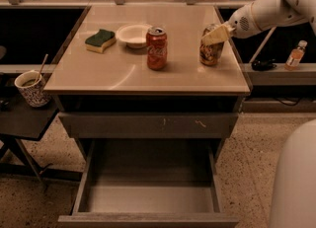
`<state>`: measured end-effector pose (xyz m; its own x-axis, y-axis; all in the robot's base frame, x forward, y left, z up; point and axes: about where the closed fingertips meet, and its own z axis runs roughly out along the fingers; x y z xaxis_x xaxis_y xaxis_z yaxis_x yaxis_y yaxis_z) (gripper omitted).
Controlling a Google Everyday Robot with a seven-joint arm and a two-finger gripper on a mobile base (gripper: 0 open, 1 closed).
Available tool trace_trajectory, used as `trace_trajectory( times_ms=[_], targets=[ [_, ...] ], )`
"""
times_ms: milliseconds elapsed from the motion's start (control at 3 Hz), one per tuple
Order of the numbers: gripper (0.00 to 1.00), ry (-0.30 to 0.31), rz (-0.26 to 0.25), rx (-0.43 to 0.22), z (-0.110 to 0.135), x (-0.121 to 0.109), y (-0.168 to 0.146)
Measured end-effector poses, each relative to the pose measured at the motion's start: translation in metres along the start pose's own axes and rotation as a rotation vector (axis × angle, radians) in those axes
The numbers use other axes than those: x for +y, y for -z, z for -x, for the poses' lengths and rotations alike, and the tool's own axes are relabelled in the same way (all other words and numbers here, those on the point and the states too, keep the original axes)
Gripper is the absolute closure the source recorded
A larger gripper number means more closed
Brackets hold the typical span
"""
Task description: Pick orange can from middle drawer and place on counter
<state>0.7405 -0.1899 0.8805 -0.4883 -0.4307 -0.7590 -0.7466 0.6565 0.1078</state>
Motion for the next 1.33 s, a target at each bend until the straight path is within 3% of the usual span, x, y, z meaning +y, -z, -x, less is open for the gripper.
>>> trace_trajectory(
  times_ms=[667, 1000, 1333],
  targets=[
    [0.11, 0.0, 0.0, 0.0, 0.0, 0.0, -0.0001],
    [0.0, 0.0, 0.0, 0.0, 0.0, 0.0, -0.0001],
    [0.0, 0.0, 0.0, 0.0, 0.0, 0.0, -0.0001]
  ],
)
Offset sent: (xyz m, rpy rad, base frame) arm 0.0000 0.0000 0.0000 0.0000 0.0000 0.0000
